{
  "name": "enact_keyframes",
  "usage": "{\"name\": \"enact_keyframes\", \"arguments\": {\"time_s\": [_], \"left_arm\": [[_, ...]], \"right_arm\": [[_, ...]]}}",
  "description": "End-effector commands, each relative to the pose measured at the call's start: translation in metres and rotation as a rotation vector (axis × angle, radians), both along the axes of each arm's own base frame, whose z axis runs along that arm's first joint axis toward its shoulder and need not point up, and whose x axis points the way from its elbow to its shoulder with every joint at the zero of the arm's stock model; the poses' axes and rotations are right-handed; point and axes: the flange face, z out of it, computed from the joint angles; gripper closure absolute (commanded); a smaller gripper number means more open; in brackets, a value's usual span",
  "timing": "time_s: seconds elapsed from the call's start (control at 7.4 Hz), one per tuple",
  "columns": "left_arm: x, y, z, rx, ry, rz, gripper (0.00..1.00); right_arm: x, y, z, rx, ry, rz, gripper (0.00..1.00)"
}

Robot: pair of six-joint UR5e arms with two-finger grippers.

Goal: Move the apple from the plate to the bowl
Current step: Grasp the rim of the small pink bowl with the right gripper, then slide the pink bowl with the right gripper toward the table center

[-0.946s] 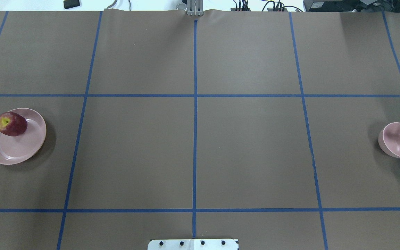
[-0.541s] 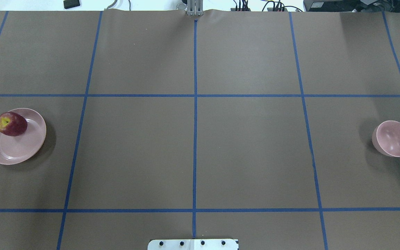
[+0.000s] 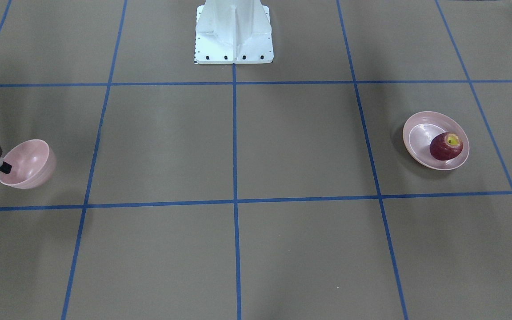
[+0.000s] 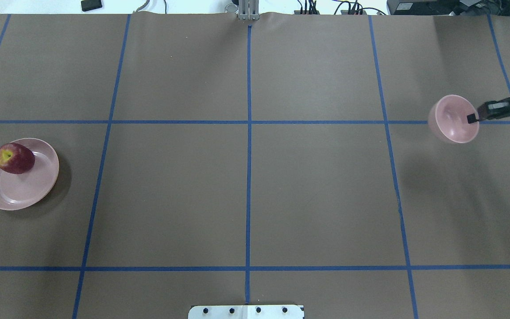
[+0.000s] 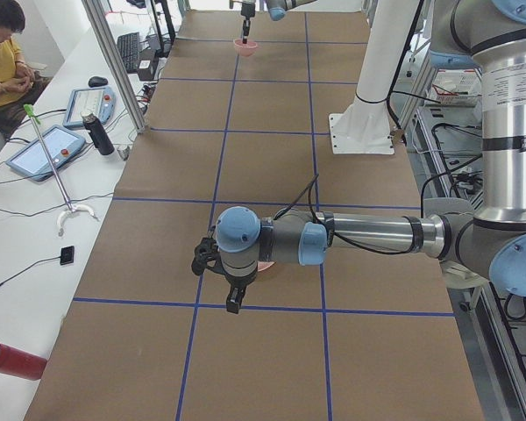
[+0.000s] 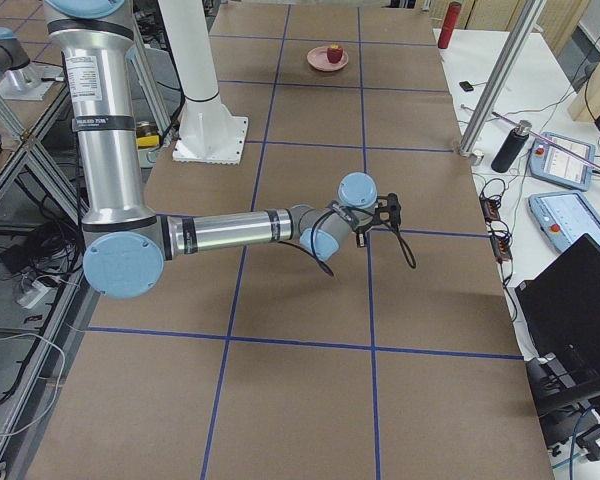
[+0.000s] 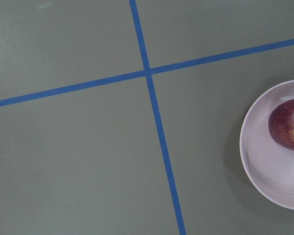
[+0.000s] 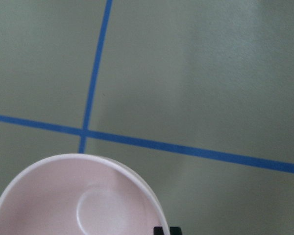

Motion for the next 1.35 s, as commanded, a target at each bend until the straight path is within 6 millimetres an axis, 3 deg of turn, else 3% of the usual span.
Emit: {"name": "enact_keyframes", "arguments": {"time_s": [0.0, 0.14, 0.27, 0.54, 0.95, 1.22], "left_arm": [[0.000, -0.001, 0.001, -0.001, 0.000, 0.001, 0.01], [0.000, 0.000, 0.003, -0.005, 0.000, 0.001, 0.01], [0.000, 0.000, 0.003, -0.006, 0.000, 0.001, 0.01], [0.000, 0.000, 0.003, -0.006, 0.000, 0.001, 0.01], [0.001, -0.001, 0.003, -0.007, 0.000, 0.001, 0.01], [0.001, -0.001, 0.003, -0.007, 0.000, 0.001, 0.01]], "right_arm": [[-0.088, -0.014, -0.086, -0.098, -0.080, 0.025, 1.00], [-0.132, -0.019, -0.124, -0.148, -0.061, 0.060, 1.00], [-0.171, -0.011, -0.158, -0.186, -0.017, 0.066, 1.00], [-0.231, 0.010, -0.214, -0.220, 0.069, 0.059, 1.00], [-0.325, 0.062, -0.261, -0.298, 0.156, 0.105, 1.00], [-0.367, 0.084, -0.276, -0.333, 0.201, 0.103, 1.00]]}}
